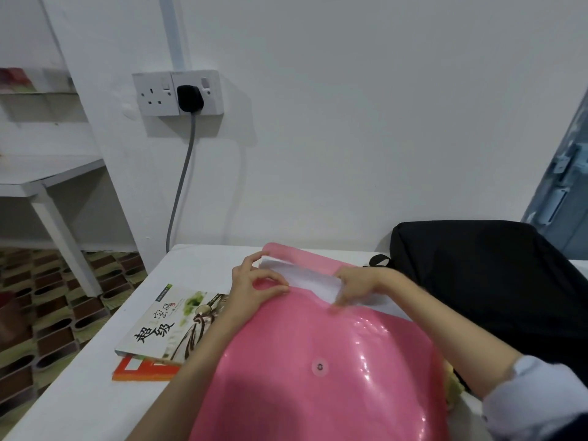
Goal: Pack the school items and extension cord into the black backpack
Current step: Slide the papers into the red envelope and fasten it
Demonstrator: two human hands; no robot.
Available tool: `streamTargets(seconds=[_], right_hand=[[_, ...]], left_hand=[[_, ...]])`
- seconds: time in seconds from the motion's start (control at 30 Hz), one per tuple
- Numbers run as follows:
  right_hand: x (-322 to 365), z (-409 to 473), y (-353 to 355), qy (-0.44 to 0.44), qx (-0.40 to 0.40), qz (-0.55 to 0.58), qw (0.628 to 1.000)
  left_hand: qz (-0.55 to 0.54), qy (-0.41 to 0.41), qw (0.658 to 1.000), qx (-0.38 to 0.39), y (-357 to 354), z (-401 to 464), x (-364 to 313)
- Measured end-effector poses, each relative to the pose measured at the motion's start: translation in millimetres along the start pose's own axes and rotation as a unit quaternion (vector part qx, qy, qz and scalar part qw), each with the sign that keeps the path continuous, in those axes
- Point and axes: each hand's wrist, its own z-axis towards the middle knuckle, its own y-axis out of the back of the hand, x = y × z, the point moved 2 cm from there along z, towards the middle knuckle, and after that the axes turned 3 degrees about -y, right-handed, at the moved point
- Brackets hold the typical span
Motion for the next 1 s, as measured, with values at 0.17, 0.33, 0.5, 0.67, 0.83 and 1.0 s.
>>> streamTargets(seconds=[0.17,0.33,0.5,0.67,0.83,1.0], right_hand=[[-12.3,1.7,-8.0,0.029,0.004,0.108,0.994],[-21.6,-3.4,6.6,0.045,-0.085,0.171,0.981],[-6.0,4.8,-15.8,0.070,-0.036,0.098,0.992],[-8.7,1.9,-15.3,0.094,-0.058,0.191,0.975],[-36.5,-16.3,5.5,0.069,-0.161,0.200,0.964],[-75.5,-44.4,18.8,0.029,-0.374,0.230,0.898]], left_hand=[[0.007,0.014,1.000,-0.024,1.6,-4.1,11.1],[-0.001,0.037,0.999,-0.034,-1.2,-7.8,5.9],[0.006,0.023,0.999,-0.042,-2.6,-7.0,0.4],[0.045,0.029,0.998,-0.031,-0.9,-7.1,14.6],[0.220,0.038,0.968,-0.115,6.8,-8.6,14.0],[0.306,-0.099,0.944,-0.077,-7.3,5.4,-3.0]])
